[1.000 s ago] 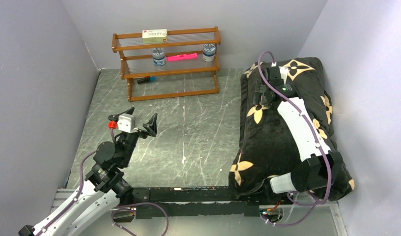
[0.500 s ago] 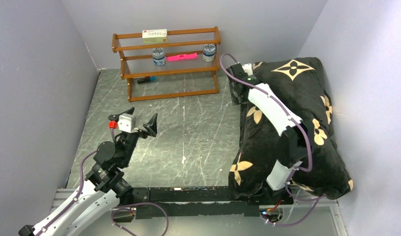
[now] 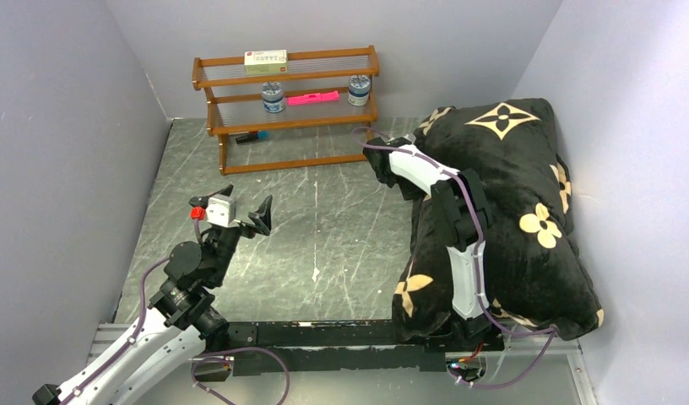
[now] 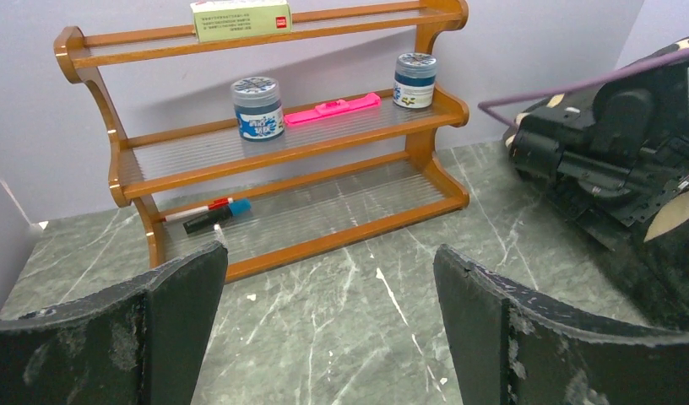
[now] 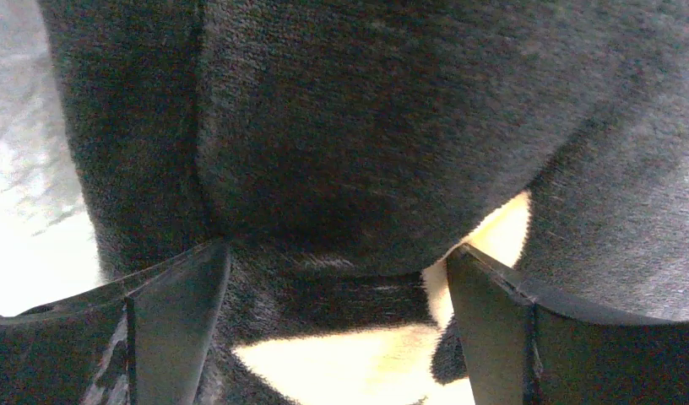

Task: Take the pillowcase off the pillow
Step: Adjust the pillow at the center of the board.

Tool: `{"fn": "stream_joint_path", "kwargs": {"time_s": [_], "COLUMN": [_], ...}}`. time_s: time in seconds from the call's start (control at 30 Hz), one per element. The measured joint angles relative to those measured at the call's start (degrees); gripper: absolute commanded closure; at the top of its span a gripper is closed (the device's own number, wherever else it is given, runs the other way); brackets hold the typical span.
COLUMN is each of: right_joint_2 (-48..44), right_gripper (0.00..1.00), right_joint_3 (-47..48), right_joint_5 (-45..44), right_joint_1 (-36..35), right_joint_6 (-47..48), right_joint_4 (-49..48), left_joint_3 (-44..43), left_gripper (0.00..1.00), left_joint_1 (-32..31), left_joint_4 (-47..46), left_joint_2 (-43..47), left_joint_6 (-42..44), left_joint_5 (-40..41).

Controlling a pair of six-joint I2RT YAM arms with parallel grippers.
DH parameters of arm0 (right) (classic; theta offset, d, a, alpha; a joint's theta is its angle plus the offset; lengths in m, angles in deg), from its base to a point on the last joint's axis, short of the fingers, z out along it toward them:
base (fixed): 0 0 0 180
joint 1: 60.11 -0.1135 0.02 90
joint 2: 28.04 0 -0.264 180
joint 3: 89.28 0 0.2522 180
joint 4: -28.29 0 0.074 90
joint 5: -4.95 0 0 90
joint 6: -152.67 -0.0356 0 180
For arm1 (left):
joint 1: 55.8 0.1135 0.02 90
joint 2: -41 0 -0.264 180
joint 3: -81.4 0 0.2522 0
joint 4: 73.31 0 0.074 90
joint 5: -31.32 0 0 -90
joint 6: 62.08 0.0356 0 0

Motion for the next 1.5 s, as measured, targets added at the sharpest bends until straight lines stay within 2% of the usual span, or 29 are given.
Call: {"fn": "stream_joint_path", "kwargs": {"time_s": [0.07, 0.13, 0.17, 0.23, 0.27, 0.43, 0.73, 1.2, 1.5], "right_joint_2": [2.3, 3.7, 4.2, 4.6, 4.6, 3.6, -2.5, -3.7, -11.6], "right_gripper": [0.06, 0.27, 0.44, 0.84, 0.98, 1.00, 1.00, 1.00, 1.00], "right_joint_3": [0.0, -0.2, -0.4, -1.0, -1.2, -1.1, 3.1, 11.2, 13.8], "right_joint_5": [-2.3, -3.7, -4.2, -4.6, -4.6, -1.4, 13.2, 18.6, 26.3], "right_joint_1": [0.1, 0.2, 0.2, 0.6, 1.0, 2.7, 3.1, -1.8, -4.4], "right_joint_6": [-0.7, -0.8, -0.7, 0.0, 0.4, 2.4, 5.9, 8.3, 8.6], "right_joint_4": [0.6, 0.9, 0.9, 0.7, 0.7, -0.9, -2.0, 0.2, -3.5], "left_joint_3": [0.0, 0.1, 0.1, 0.1, 0.1, 0.1, 0.5, 0.9, 0.9], "left_gripper": [0.03, 0.03, 0.03, 0.03, 0.03, 0.03, 0.03, 0.03, 0.03], "left_joint_1": [0.0, 0.0, 0.0, 0.0, 0.0, 0.0, 0.0, 0.0, 0.0], "left_joint_4": [-0.1, -0.1, -0.1, -0.1, -0.2, -0.3, -0.4, -0.6, -0.8], "left_joint_2": [0.0, 0.0, 0.0, 0.0, 0.0, 0.2, 0.2, 0.5, 0.5], "left_joint_6": [0.0, 0.0, 0.0, 0.0, 0.0, 0.0, 0.0, 0.0, 0.0], "left_joint_5": [0.0, 0.0, 0.0, 0.0, 0.0, 0.0, 0.0, 0.2, 0.5]}}
